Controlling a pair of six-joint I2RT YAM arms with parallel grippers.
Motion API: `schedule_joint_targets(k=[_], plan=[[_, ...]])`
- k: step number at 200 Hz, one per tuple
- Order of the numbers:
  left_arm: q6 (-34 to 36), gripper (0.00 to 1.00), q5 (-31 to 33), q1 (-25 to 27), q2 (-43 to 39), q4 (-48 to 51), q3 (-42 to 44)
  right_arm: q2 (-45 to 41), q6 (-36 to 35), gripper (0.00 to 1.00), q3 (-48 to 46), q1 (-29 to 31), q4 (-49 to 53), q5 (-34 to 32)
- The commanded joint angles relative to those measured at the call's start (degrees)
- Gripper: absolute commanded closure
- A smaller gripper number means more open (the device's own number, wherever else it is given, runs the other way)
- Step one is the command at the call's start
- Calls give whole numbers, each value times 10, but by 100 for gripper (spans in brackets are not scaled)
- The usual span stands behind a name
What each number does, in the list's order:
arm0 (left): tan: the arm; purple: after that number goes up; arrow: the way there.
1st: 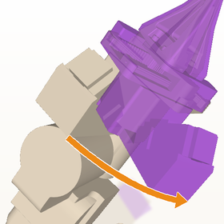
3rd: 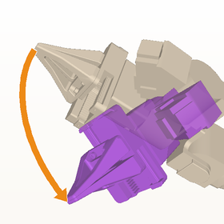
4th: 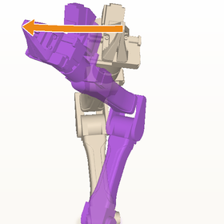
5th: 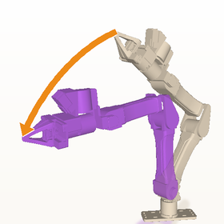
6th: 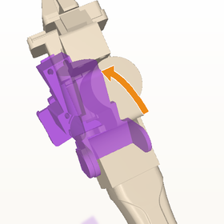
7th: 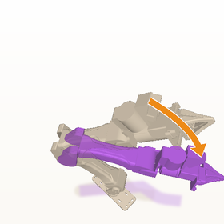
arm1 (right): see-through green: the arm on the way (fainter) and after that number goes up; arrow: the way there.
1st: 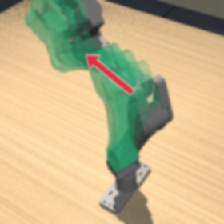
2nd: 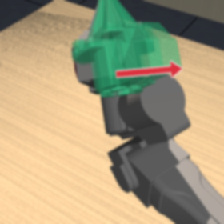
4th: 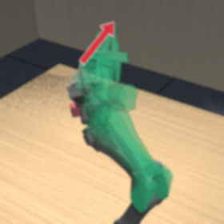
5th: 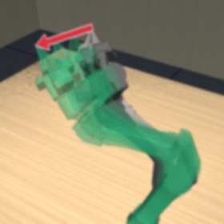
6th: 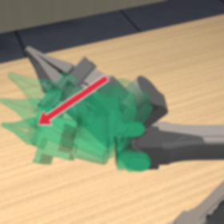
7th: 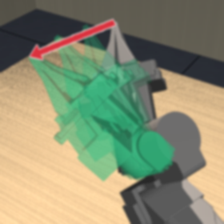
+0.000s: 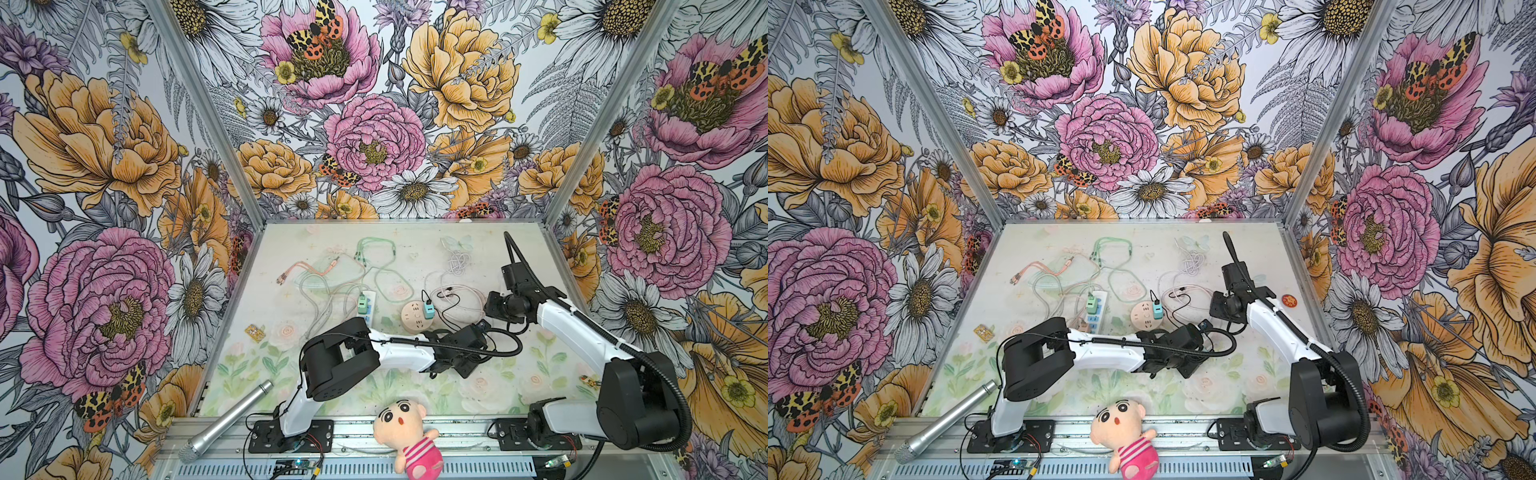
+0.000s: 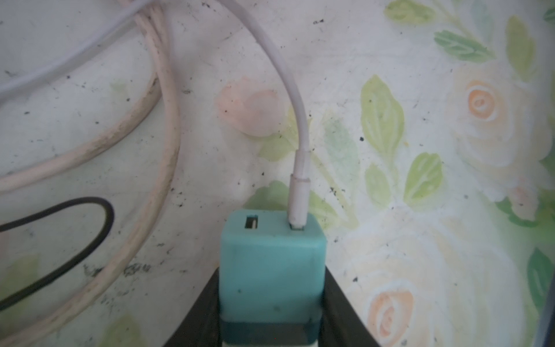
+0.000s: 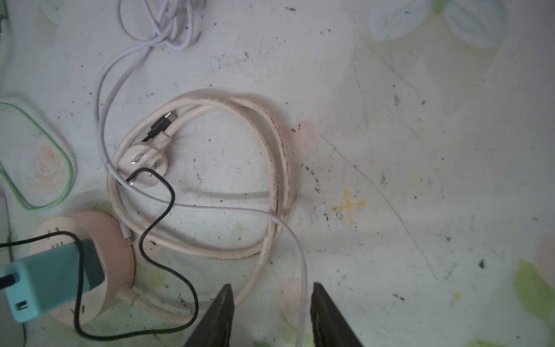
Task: Insert the plug
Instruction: 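Lift the teal charger with the left gripper while the right gripper closes on it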
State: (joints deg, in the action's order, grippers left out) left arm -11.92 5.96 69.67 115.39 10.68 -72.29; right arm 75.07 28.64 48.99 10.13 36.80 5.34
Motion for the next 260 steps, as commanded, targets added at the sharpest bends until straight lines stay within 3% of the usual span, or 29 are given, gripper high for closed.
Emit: schedule_joint_targets(k=[1,30,72,119,159,186,260], plan=[[34,62,4,-14,-57,11,15,-42,2,54,9,-3,17,48],[68,62,-7,-29,-101,29,38,-87,-1,54,2,-4,42,91],[100,63,-16,-53,-152,50,53,-123,-9,54,-17,-3,45,235],[122,63,-30,-61,-169,61,53,-149,-16,54,-56,1,43,302],[128,63,-38,-67,-170,63,53,-193,-26,49,-72,6,43,326],[132,63,-49,-67,-178,63,55,-184,-42,49,-80,20,42,348],[141,61,-84,-68,-219,63,75,-154,-55,50,-82,57,41,333]])
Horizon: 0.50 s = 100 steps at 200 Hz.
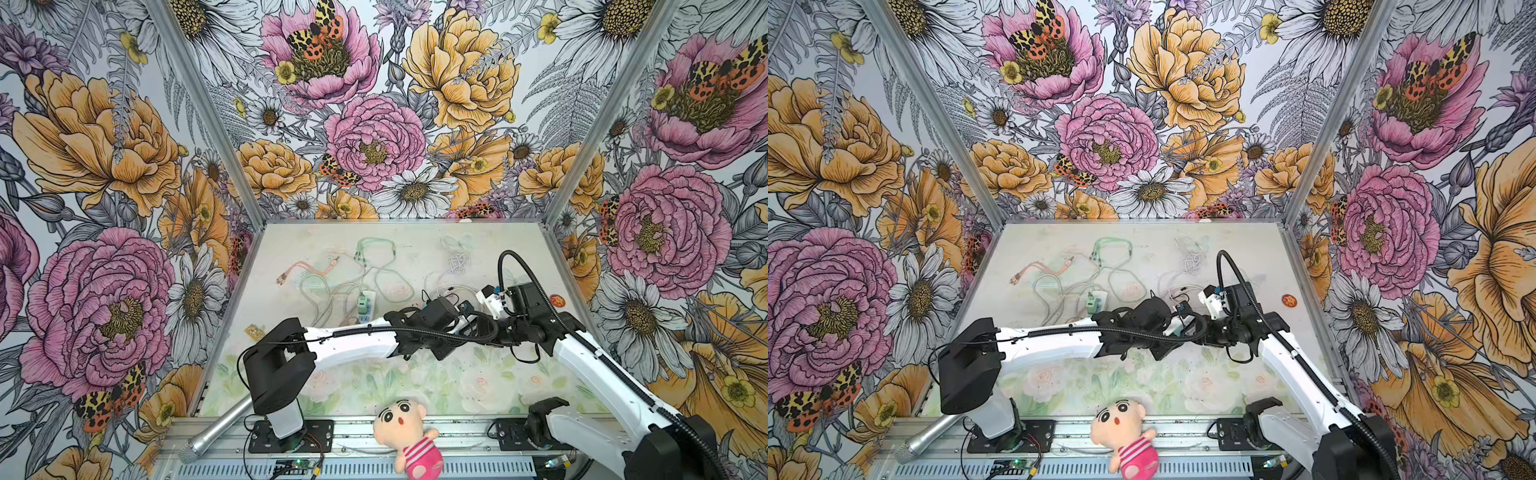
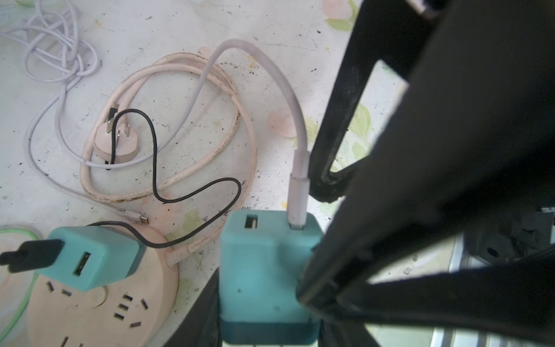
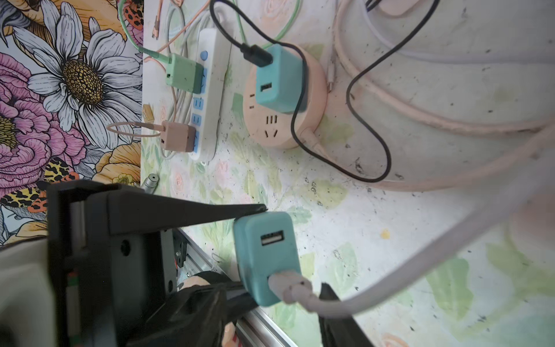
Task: Insert the plug
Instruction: 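Lift the teal charger with the left gripper while the right gripper closes on it, then open the left gripper and draw it back while the right gripper holds the charger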
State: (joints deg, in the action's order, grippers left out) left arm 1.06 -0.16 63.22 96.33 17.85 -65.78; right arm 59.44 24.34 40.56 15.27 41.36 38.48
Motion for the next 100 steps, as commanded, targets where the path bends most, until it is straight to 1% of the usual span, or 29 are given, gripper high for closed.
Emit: schedule_joint_targets(k=[1,63,85,100], plan=[[11,61,-22,-4,-30,-9,11,2,-12,49,2,5,-5,1],[16,61,-32,1,-40,-9,18,16,-8,49,10,18,-22,15],[23,61,-3,5,-39,-1,9,21,-11,49,7,21,-23,17],[32,62,1,6,-42,5,3,27,-10,49,2,21,-26,13]])
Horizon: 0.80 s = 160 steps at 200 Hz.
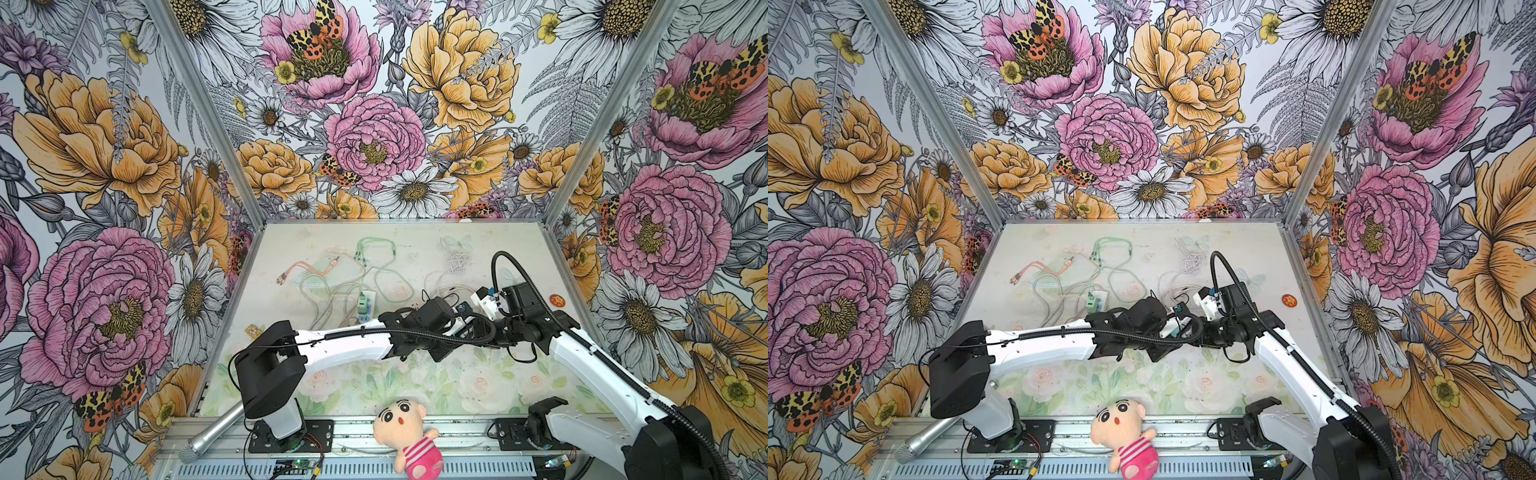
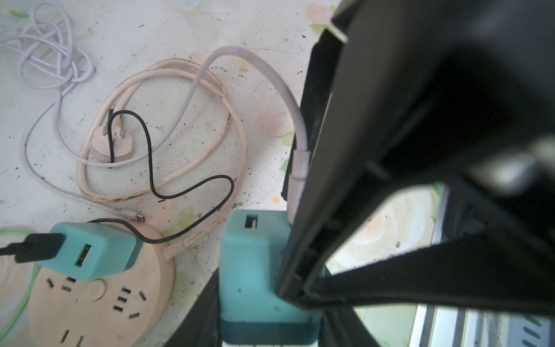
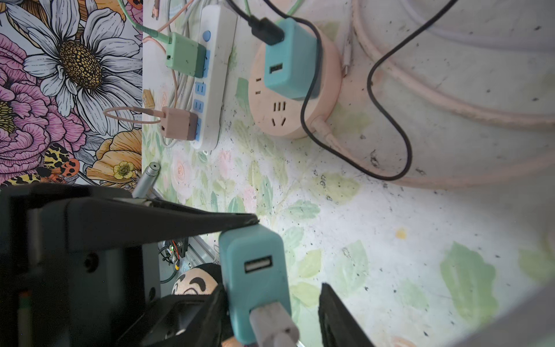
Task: Insert the plug
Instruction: 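Open the left gripper and draw it back while the right gripper holds the charger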
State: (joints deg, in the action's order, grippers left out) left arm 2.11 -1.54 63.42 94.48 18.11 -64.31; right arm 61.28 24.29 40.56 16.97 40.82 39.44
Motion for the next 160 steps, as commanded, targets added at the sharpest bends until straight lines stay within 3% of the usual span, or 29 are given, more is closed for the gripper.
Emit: schedule_joint_targets(k=[1,107,133,160], plan=[[22,62,14,4,-25,3,-12,9,-9,50,2,4,-21,3],[36,63,-7,11,-26,6,-28,28,13,51,-5,10,-63,26],[36,62,-4,13,-24,6,-28,28,15,57,-6,11,-66,30],[34,63,13,14,-21,1,-29,28,15,69,-10,12,-66,36]])
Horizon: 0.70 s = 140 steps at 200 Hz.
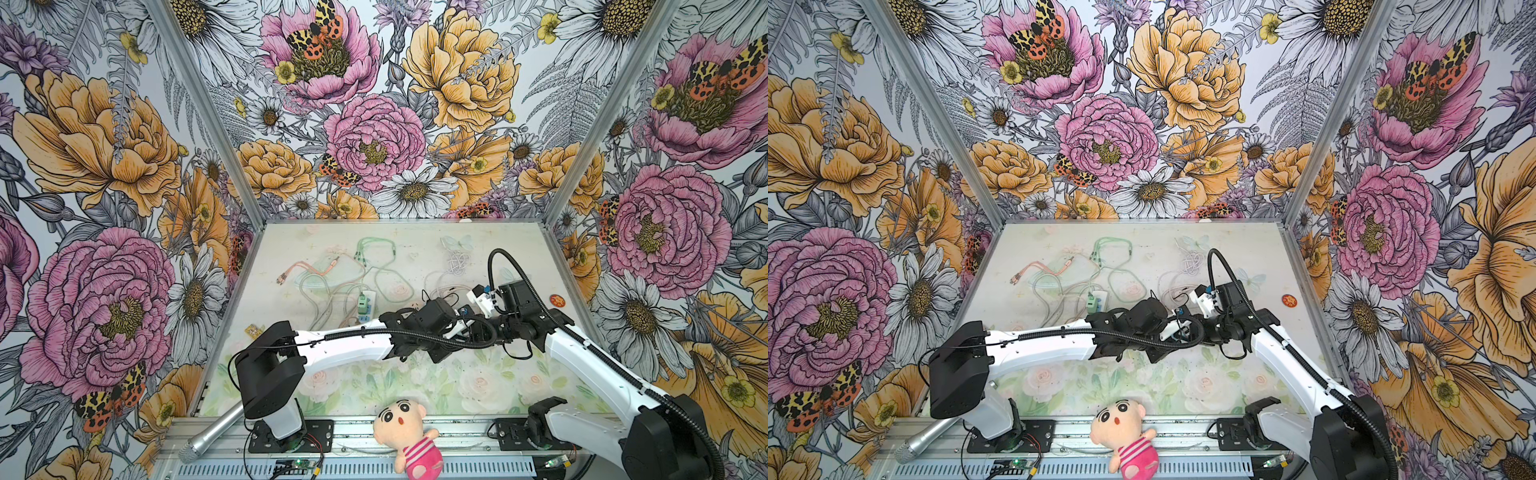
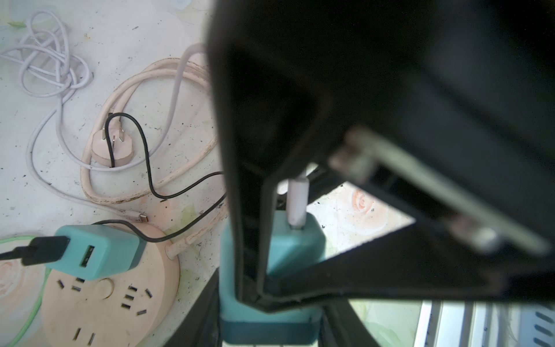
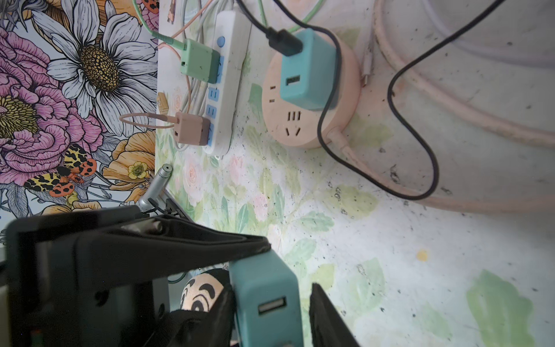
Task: Insert the plug
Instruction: 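Open the left gripper and draw it back while the right gripper holds the charger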
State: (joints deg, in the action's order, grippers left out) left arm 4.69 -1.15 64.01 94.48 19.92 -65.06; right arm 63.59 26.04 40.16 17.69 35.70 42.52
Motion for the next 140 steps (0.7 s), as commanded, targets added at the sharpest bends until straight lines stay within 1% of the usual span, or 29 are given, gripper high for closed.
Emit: schedule_joint_targets(k=[1,17,44,69,99,105,111,118,124,131,140], plan=[[8,63,10,8,-22,-17,-22,5,-2,70,-6,4,-15,6],[7,63,26,8,-20,-23,-21,6,-1,76,-9,6,-15,7],[4,62,60,8,-19,-44,-18,7,-2,81,-9,7,-15,12],[14,63,76,6,-17,-54,-19,8,-1,82,-11,8,-14,18],[45,62,61,1,-14,-40,-29,9,2,81,-16,12,-14,24],[49,61,61,-1,-14,-37,-30,8,2,83,-17,13,-13,25],[51,56,63,-3,-13,-34,-31,6,3,86,-18,14,-13,23],[51,48,65,-7,-14,-29,-32,4,5,93,-18,13,-13,17],[49,43,68,-10,-15,-25,-32,1,7,100,-16,13,-13,9],[43,40,69,-13,-19,-25,-29,-1,10,100,-15,14,-13,0],[37,39,69,-18,-27,-27,-23,-5,12,100,-11,13,-13,-13]])
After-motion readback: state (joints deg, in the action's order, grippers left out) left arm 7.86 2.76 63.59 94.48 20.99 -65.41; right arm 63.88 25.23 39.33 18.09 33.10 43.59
